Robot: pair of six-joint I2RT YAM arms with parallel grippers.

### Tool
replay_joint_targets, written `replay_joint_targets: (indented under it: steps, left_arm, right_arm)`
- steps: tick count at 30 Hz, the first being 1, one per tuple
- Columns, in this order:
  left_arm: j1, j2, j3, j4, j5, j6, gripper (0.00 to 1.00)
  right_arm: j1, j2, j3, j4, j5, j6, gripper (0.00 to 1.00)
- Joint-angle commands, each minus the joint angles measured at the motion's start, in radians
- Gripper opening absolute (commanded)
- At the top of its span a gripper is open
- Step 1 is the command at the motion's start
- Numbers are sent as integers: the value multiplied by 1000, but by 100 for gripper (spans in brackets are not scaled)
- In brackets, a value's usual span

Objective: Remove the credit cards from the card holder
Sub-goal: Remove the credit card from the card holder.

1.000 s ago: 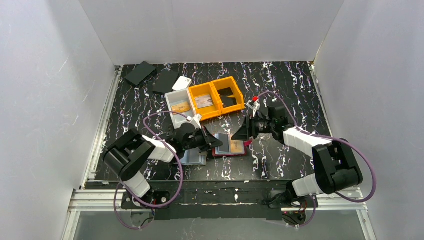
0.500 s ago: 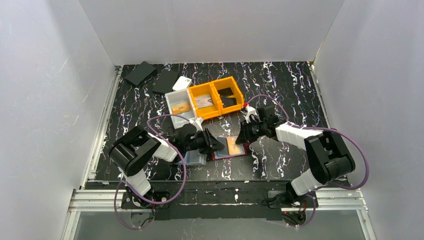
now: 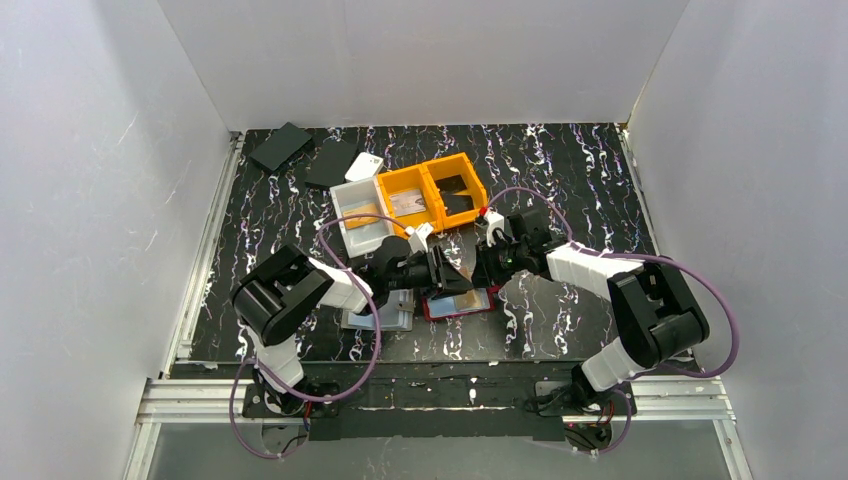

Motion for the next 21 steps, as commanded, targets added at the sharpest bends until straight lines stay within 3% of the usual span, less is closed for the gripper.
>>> replay_joint_targets:
  steps: [1,8,13,21]
  left_arm:
    - [-4,16,-4,3,11,3,40]
    - [-1,-104,-111,-15,-99,41,40]
    - [3,-213,-126,-214,-208,108,39]
    - [7,-120,-72,-258,-180,87,38]
  right_arm:
    - [0,33,25,-33,47,-28,27]
    - [0,34,29,-37,42,-29,27]
    - [-5,1,29,-41,18,-52,33]
    - [-64,-31,44,-76,98,-77,37]
